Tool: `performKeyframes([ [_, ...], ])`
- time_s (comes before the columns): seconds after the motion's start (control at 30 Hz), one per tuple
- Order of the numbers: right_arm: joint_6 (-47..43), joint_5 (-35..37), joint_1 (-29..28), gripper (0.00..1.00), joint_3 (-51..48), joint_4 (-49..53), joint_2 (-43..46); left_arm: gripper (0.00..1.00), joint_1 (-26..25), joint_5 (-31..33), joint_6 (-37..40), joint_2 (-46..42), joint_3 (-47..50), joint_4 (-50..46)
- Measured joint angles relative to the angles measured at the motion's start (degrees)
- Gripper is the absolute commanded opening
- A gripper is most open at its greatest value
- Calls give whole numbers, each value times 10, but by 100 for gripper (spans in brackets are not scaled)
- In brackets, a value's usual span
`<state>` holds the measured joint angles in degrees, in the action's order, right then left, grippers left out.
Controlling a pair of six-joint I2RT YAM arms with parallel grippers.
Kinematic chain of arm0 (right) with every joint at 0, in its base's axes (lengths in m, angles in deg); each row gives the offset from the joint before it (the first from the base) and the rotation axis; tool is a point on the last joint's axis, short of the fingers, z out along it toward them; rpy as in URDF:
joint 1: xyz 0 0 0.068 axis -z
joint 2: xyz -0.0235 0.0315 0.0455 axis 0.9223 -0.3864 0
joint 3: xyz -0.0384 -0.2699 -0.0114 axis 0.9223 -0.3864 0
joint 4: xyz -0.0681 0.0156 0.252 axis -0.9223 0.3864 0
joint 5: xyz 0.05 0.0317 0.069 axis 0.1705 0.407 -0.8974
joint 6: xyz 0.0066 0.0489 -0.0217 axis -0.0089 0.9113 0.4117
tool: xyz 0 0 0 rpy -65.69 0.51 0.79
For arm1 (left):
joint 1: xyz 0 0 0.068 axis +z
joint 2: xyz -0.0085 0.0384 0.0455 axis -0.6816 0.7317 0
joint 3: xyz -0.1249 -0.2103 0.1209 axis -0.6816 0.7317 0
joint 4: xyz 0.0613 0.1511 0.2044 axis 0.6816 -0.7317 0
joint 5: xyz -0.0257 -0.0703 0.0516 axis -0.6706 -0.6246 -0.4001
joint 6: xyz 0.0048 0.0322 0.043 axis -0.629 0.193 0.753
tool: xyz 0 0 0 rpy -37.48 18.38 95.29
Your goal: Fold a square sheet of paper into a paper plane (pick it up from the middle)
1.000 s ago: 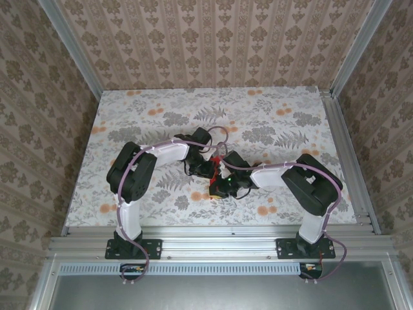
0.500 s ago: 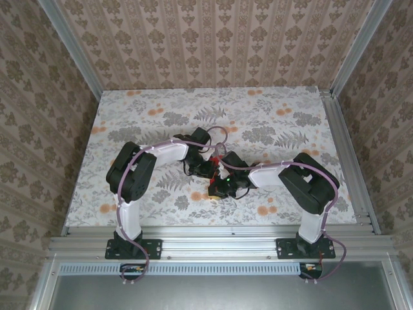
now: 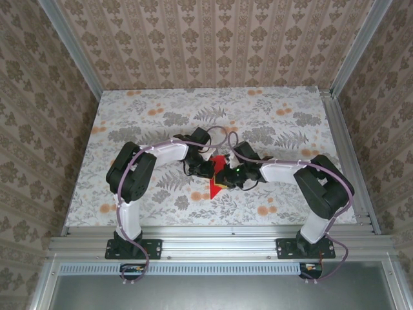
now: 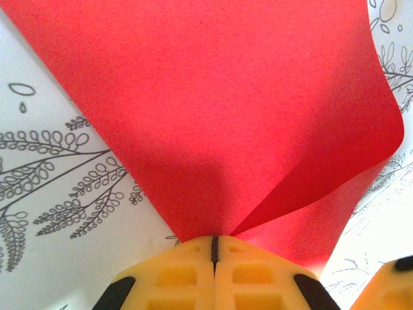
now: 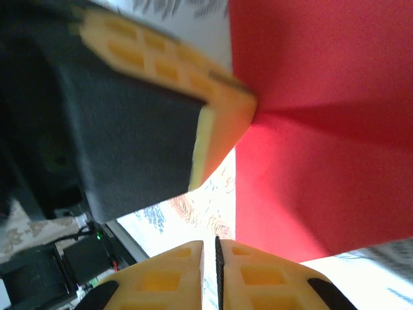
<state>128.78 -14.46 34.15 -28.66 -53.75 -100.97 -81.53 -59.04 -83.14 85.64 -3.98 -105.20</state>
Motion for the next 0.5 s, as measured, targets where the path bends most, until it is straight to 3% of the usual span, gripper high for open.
performKeyframes([
  [0.5, -38, 10, 71, 15, 26, 28, -32, 5, 0, 0, 0, 0, 0, 0],
])
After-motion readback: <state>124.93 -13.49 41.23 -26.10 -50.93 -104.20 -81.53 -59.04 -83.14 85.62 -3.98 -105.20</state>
